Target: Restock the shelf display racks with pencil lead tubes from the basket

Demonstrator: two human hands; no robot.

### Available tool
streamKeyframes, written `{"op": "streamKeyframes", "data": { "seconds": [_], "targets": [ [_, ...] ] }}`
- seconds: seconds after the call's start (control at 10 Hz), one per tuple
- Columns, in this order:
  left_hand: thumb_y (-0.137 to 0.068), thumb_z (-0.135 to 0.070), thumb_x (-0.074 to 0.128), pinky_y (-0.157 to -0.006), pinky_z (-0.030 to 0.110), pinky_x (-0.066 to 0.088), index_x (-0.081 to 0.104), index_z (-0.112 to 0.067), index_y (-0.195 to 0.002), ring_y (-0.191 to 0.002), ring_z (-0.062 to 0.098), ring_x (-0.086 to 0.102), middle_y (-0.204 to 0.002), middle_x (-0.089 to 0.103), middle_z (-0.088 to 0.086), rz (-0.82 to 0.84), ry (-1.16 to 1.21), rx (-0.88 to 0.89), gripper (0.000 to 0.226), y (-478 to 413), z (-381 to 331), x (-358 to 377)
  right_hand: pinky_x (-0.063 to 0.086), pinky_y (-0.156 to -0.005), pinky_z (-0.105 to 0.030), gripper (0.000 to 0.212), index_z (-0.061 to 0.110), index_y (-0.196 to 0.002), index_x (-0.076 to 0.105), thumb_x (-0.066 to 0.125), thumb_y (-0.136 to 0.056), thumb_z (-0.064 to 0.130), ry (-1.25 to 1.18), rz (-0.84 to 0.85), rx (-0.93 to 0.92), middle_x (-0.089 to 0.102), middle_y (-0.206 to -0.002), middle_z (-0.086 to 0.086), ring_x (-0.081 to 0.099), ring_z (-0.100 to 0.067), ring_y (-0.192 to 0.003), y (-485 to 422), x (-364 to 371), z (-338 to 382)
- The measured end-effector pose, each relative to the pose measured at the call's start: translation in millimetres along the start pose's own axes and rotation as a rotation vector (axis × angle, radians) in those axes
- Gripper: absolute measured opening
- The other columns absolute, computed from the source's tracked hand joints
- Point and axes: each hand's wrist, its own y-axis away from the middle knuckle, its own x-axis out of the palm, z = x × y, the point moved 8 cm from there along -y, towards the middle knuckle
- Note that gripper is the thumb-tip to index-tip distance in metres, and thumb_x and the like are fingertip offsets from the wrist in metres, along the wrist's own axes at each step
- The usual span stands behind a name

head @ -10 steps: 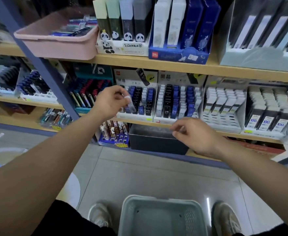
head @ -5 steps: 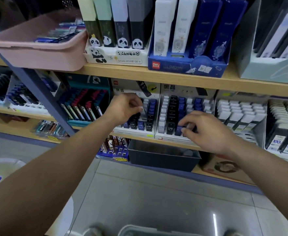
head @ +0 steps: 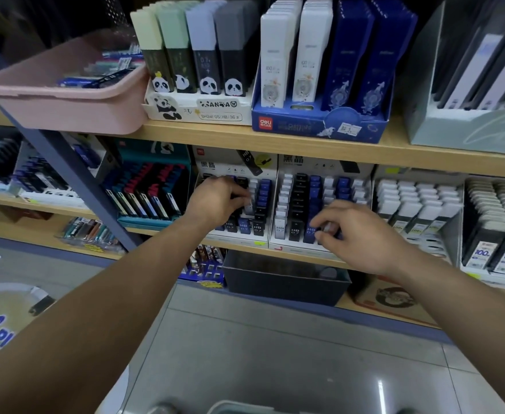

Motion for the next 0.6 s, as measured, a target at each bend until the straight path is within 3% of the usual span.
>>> {"op": "streamKeyframes", "data": {
  "seconds": [0.1,0.2,0.3,0.4,0.5,0.6],
  "targets": [
    [-0.095,-0.03,0.067,-0.091,0.029,0.052,0.078,-0.022,-0.107,-0.101,0.018,0.066,-0.116,0.073,-0.002,0.004,0.035,-0.005,0.018,0.0,0.8,2.1,0.051,-0.086,-0.036,0.021,0.027,-0.115,0.067,0.061,-0.096,0.031,0.009,0.001,0.003,0.052,-0.107,0.012,0.06,-0.01,-0.089,-0.2,1.1,-0.7],
    [-0.09,-0.026,0.075,-0.083,0.026,0.054,0.078,-0.023,-0.09,-0.086,0.009,0.063,-0.102,0.074,-0.006,-0.035,0.135,-0.103,0.005,-2.5,4.5,2.0,0.051,-0.086,-0.036,0.022,0.027,-0.116,0.067,0.06,-0.096,0.032,0.03,0.007,0.012,0.052,-0.108,0.011,0.059,-0.01,-0.089,-0.8,2.2,0.3],
    [-0.088,-0.025,0.076,-0.082,0.03,0.057,0.075,-0.025,-0.084,-0.085,0.009,0.066,-0.092,0.074,-0.008,-0.035,0.165,-0.128,0.004,-3.4,3.7,3.1,0.049,-0.084,-0.033,0.022,0.027,-0.117,0.067,0.06,-0.096,0.032,0.052,-0.001,0.009,0.051,-0.107,0.012,0.058,-0.01,-0.09,-2.0,3.4,1.6],
    [-0.091,-0.03,0.073,-0.08,0.03,0.057,0.077,-0.026,-0.091,-0.088,0.013,0.067,-0.101,0.075,-0.007,-0.033,0.082,-0.099,0.006,-0.9,-0.1,1.9,0.045,-0.08,-0.029,0.023,0.027,-0.118,0.066,0.06,-0.096,0.031,0.064,0.004,0.023,0.049,-0.106,0.013,0.055,-0.01,-0.089,-2.3,3.4,2.3],
    [-0.094,-0.039,0.065,-0.079,0.033,0.057,0.076,-0.027,-0.108,-0.093,0.021,0.067,-0.113,0.073,-0.001,-0.031,-0.099,-0.037,0.021,6.3,-10.0,-3.8,0.045,-0.081,-0.028,0.024,0.025,-0.119,0.066,0.06,-0.096,0.029,0.056,0.002,0.032,0.049,-0.106,0.011,0.053,-0.01,-0.089,-0.4,2.1,3.9],
    [-0.095,-0.045,0.061,-0.084,0.036,0.056,0.071,-0.025,-0.121,-0.102,0.027,0.064,-0.12,0.069,0.005,-0.052,-0.104,-0.048,0.035,17.9,-15.2,-17.1,0.048,-0.085,-0.031,0.025,0.021,-0.12,0.066,0.061,-0.096,0.026,0.02,-0.017,0.054,0.051,-0.108,0.006,0.056,-0.013,-0.091,4.7,-1.8,6.6]
  ]
}}
